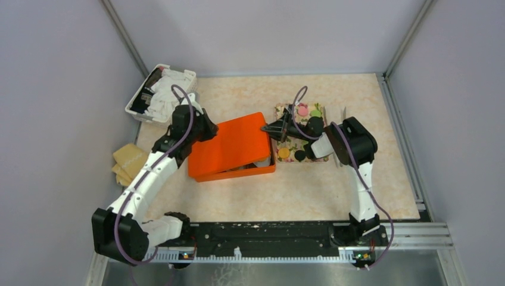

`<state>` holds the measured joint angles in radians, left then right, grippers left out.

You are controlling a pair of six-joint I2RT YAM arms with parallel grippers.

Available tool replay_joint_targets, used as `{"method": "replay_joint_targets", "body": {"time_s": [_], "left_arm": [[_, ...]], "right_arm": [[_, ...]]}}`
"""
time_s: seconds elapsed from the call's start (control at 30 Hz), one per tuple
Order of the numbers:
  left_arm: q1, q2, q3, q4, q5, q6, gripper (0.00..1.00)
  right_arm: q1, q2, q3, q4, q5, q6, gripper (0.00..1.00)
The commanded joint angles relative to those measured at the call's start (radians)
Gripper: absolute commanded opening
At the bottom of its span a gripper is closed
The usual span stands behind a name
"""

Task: Pack the cookies

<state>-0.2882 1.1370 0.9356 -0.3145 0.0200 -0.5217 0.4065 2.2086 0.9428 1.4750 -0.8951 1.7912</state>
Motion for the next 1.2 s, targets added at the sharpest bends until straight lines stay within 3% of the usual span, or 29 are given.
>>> {"method": "replay_joint_targets", "body": {"time_s": [0.0, 0.43, 0.6, 0.93, 1.17], "left_arm": [[-0.019, 0.014, -0.033, 0.053, 0.022, -0.021, 0.0], [-0.185, -0.014, -0.256, 0.153, -0.011, -0.119, 0.0], [-0.196, -0.025, -0.277, 0.15, -0.04, -0.122, 0.0], [-0.198, 0.003, -0.287, 0.167, -0.032, -0.13, 0.0], [-0.197, 0.025, -0.292, 0.18, -0.025, -0.135, 0.0]], "right_arm": [[-0.023, 0.032, 0.016, 0.245, -0.018, -0.039, 0.0], [-0.091, 0.075, -0.005, 0.246, -0.039, -0.065, 0.0], [-0.098, 0.088, 0.001, 0.246, -0.051, -0.068, 0.1], [-0.118, 0.02, -0.022, 0.245, -0.043, -0.072, 0.45], [-0.141, -0.057, -0.074, 0.215, -0.015, -0.076, 0.46]]}}
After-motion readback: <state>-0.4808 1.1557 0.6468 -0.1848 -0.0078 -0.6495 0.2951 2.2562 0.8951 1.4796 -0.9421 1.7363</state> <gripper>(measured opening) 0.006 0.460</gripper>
